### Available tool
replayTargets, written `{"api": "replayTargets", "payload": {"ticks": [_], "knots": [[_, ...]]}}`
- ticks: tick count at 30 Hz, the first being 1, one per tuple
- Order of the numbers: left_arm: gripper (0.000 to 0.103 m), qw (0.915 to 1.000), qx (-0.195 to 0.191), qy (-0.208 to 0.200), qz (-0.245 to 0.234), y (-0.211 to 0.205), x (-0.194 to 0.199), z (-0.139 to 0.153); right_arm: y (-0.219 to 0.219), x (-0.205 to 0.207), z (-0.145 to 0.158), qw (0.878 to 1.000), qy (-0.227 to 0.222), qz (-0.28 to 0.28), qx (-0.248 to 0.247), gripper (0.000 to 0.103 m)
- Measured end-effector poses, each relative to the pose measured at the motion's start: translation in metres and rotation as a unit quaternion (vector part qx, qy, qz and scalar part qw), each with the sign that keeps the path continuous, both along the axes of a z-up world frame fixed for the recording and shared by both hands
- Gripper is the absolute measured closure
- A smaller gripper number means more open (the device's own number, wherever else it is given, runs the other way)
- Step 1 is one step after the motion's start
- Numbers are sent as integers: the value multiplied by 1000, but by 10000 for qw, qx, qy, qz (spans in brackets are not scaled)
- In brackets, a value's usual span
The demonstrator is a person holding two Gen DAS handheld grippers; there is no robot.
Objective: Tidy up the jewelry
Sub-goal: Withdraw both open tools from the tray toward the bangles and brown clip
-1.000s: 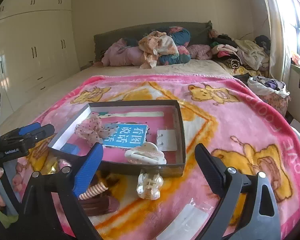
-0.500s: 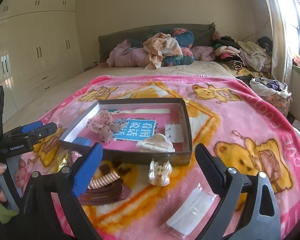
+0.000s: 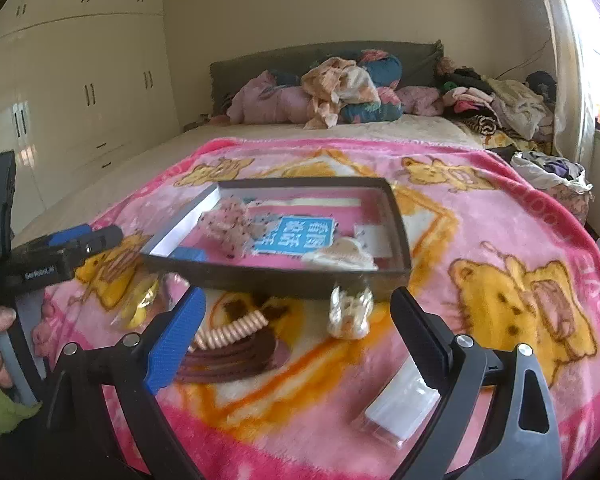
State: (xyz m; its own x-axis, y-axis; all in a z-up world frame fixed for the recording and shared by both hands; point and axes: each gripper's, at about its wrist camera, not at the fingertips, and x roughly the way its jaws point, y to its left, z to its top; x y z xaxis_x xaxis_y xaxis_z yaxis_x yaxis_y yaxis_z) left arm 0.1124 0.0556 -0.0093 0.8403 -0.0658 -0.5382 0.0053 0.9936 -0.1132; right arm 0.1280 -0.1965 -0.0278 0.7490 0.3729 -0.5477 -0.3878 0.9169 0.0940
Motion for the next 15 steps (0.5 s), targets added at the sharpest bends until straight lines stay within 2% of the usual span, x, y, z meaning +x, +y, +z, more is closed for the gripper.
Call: {"api": "replayTargets", "payload": {"ticks": [9, 15], "knots": [[12, 9999, 86, 92, 15, 5, -10, -7, 14, -8, -14, 9995, 181, 233, -70, 12], [12, 9994, 108, 326, 34, 13, -14, -19, 27, -12, -25, 9985, 296, 429, -190, 12]]}}
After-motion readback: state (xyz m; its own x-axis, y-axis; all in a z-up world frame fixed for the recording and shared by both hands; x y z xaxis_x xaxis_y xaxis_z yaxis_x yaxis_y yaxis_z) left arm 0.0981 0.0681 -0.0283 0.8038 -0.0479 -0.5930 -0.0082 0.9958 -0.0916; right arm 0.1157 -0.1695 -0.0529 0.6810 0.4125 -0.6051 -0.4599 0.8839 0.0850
